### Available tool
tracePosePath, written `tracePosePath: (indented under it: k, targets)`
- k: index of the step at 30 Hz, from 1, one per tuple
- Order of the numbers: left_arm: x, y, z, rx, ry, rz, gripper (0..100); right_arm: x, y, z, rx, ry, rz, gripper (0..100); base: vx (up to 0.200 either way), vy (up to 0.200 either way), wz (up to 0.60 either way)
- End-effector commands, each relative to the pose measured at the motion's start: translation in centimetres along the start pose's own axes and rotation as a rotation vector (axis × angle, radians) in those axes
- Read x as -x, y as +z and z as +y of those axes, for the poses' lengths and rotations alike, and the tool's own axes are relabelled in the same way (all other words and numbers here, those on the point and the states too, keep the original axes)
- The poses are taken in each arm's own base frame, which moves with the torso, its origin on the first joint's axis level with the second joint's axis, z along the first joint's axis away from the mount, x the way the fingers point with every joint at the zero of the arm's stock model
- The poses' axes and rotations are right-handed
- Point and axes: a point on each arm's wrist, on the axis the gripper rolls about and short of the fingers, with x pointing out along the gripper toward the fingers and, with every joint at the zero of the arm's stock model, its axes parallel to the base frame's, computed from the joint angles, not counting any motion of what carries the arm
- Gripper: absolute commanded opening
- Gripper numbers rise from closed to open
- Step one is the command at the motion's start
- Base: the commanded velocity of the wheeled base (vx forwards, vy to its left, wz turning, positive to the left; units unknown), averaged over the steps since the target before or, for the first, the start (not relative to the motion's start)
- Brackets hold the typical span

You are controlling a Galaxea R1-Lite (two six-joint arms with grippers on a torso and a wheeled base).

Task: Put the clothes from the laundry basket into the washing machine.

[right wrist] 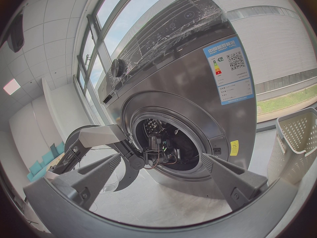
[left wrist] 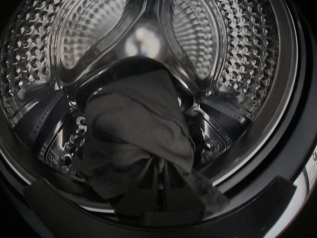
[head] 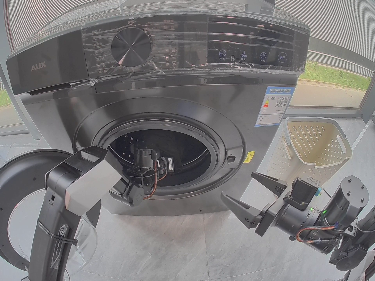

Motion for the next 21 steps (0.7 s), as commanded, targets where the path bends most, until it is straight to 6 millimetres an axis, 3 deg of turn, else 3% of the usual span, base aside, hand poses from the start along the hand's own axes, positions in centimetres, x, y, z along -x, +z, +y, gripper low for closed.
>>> tracePosePath:
  k: [1, 14, 15, 18, 21]
  targets:
    - [-1.8, 1.4, 0.6, 0.04, 0.042, -0.118, 0, -0.1, 0.1, 0.1, -0.001, 0.004, -0.006, 100, 0.0, 0.0, 0.0]
    - [-3.0, 2.8, 0.8, 0.062, 0.053, -0.203, 0, -0.1, 0.1, 0.1, 0.001, 0.004, -0.005, 100, 0.0, 0.0, 0.0]
    - [-2.9, 2.9, 0.7, 0.068, 0.05, -0.204, 100, -0.1, 0.1, 0.1, 0.001, 0.004, -0.005, 100, 0.0, 0.0, 0.0]
    - [-2.1, 4.0, 0.0, 0.118, 0.032, -0.217, 100, -0.1, 0.1, 0.1, 0.002, 0.003, -0.006, 100, 0.0, 0.0, 0.0]
    - [1.5, 5.7, -1.8, 0.134, -0.018, -0.17, 100, 0.3, 0.2, 0.0, 0.004, -0.001, -0.006, 100, 0.0, 0.0, 0.0]
